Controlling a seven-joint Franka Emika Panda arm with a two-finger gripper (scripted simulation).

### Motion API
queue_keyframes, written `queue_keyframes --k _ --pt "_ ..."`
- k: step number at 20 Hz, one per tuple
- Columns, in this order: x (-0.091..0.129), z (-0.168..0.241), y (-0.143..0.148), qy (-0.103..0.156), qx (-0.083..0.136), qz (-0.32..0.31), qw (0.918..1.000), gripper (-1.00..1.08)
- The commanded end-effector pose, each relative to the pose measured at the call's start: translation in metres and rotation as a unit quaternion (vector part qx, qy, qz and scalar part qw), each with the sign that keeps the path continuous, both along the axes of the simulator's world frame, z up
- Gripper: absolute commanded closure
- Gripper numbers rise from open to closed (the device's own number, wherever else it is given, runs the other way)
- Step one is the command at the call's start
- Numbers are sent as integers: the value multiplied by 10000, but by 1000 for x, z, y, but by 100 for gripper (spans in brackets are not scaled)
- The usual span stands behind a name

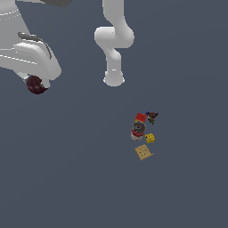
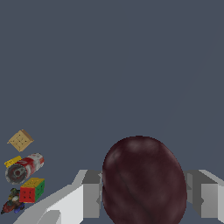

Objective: Pick up a designated object from a clutter of objects.

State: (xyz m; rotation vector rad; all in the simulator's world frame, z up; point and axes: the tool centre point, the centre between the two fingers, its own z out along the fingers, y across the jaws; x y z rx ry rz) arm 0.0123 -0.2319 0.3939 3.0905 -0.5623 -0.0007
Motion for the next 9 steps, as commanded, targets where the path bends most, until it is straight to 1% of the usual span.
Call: queue_keyframes --k 1,9 --pt "2 5 -2 -2 -1 1 10000 108" --pt "4 7 -3 -2 -1 1 10000 108"
